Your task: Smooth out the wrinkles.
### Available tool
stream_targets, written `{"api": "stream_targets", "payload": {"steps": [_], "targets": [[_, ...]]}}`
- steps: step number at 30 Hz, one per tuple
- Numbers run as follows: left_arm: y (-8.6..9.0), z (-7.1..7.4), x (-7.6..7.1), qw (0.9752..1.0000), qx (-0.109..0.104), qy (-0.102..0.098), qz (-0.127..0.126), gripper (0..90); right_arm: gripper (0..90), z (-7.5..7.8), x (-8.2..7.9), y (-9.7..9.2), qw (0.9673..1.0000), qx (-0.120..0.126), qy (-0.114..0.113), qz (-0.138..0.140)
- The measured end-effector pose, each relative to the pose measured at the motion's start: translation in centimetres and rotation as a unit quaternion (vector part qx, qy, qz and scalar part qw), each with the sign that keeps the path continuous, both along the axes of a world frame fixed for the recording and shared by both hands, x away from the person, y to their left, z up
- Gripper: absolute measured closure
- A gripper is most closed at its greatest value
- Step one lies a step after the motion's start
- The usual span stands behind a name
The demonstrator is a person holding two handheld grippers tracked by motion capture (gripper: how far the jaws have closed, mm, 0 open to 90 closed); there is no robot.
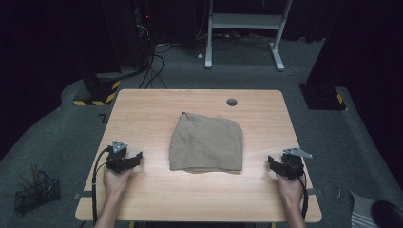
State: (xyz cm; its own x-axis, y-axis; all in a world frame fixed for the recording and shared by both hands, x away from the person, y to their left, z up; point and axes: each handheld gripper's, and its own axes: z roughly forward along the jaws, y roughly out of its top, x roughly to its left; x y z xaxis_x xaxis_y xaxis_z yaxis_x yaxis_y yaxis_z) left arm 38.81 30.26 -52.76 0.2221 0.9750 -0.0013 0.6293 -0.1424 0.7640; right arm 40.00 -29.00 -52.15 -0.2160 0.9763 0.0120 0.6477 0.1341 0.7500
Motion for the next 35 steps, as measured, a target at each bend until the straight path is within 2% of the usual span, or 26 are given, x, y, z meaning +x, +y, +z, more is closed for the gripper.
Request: {"api": "stream_targets", "payload": {"steps": [4, 7, 12, 17, 35], "targets": [[-0.01, -0.04, 0.06, 1.0, 0.004, 0.005, 0.002, 27.7, 32.9, -0.09, 0.13, -0.03, 0.9997, -0.017, 0.011, -0.012], [0.0, -0.09, 0.11, 0.9998, 0.008, 0.014, 0.008, 24.7, 31.7, -0.1, 0.09, -0.08, 0.9997, -0.017, 0.012, -0.015], [-0.15, -0.1, 0.0, 0.9998, 0.009, 0.014, 0.007, 22.7, 29.7, -0.11, -0.04, 0.09, 0.9994, -0.022, 0.011, -0.025], [-0.29, -0.12, -0.02, 0.9998, 0.008, 0.016, 0.004, 21.2, 26.3, -0.14, -0.02, -0.03, 0.9994, -0.017, 0.016, -0.024], [-0.56, -0.14, -0.06, 0.9998, 0.006, 0.021, -0.001, 17.4, 24.1, -0.15, -0.04, -0.01, 0.9994, -0.017, 0.017, -0.025]]}}
